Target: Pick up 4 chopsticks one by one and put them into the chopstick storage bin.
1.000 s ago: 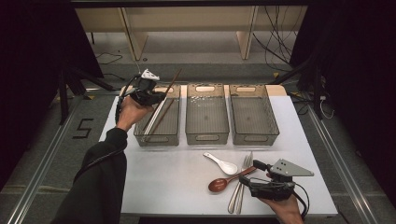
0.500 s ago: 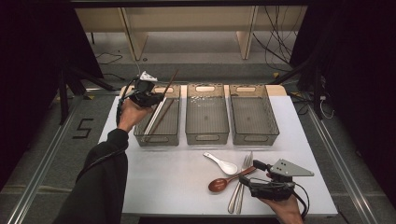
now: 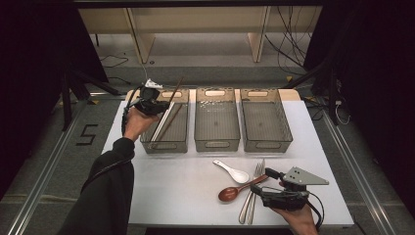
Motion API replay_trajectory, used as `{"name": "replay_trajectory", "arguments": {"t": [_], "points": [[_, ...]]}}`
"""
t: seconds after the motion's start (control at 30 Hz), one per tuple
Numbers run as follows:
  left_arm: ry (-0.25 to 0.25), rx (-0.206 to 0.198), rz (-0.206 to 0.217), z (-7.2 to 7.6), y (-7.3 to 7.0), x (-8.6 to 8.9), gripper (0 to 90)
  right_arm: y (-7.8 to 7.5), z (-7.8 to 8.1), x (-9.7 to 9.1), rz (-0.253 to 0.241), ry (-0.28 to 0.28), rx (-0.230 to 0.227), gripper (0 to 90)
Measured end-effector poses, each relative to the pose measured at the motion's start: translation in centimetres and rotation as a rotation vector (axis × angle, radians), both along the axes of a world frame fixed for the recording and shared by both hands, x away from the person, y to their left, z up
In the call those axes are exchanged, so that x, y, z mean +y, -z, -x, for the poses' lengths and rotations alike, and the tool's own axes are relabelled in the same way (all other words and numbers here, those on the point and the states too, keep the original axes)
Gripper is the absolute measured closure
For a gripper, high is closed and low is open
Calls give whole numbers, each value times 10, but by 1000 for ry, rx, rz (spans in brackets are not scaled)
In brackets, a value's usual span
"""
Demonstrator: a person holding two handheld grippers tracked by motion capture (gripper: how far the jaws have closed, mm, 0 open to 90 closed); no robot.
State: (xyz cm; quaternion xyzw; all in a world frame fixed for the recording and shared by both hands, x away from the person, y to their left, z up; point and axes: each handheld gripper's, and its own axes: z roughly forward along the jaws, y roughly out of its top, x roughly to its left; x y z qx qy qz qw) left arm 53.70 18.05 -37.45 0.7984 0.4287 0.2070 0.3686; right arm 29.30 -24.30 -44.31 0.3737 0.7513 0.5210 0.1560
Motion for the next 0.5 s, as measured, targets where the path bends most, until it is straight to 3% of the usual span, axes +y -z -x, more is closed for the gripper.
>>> {"name": "replay_trajectory", "arguments": {"t": [0.5], "points": [[-20,32,-4,-2,13,6,839,0,0,0,0,0,0,232]]}}
